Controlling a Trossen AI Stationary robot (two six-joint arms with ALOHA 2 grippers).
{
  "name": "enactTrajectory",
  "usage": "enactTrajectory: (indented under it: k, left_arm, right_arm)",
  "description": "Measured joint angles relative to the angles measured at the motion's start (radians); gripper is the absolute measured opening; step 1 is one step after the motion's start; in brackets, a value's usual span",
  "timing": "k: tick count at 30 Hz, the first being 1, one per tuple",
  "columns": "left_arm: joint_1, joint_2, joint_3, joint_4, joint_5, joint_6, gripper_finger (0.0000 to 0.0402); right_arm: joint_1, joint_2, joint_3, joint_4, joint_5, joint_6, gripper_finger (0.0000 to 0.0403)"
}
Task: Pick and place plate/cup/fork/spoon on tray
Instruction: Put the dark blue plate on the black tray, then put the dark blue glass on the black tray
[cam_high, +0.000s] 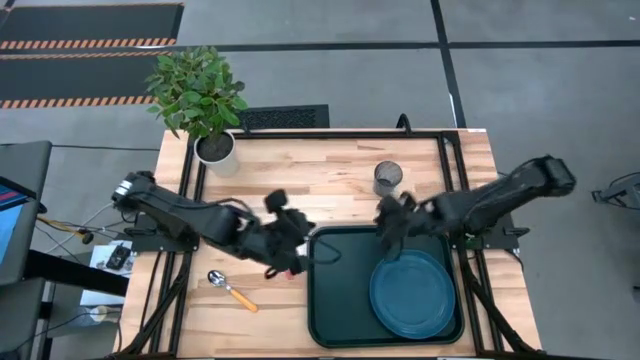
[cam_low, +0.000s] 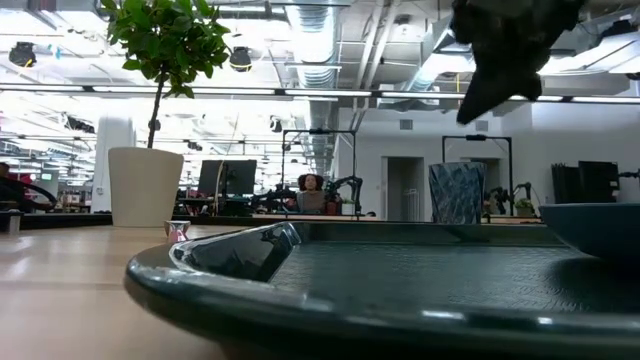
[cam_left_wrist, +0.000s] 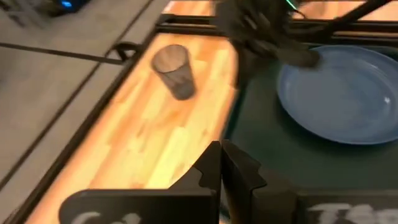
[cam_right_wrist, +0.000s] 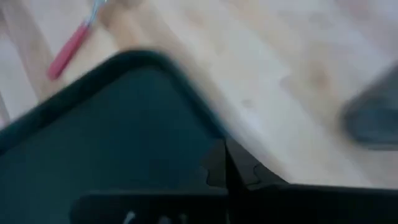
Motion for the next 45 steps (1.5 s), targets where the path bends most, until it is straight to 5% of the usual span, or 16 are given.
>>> enactTrajectory:
  k: [6, 11, 32, 41, 45]
  left_arm:
    - [-0.046, -0.039, 0.000, -0.127, -0.115, -0.127, 0.0000]
    - [-0.060, -0.038, -0.001, -0.200, -0.128, -0.194, 0.0000]
    - [-0.063, -0.036, -0.001, -0.216, -0.137, -0.214, 0.0000]
    - [-0.022, -0.035, -0.001, -0.181, -0.153, -0.148, 0.0005]
    - [0.063, -0.035, -0.005, -0.059, -0.062, -0.008, 0.0044]
  right_arm:
    - [0.033, 0.232, 0.000, 0.183, -0.094, 0.009, 0.0004]
    - [0.052, 0.295, -0.001, 0.168, -0.160, 0.063, 0.0003]
    - [0.198, 0.270, 0.000, -0.061, -0.217, 0.306, 0.0006]
    - [0.182, 0.168, 0.005, -0.056, -0.108, 0.253, 0.0027]
    - [0.171, 0.043, 0.046, -0.107, -0.043, 0.194, 0.0051]
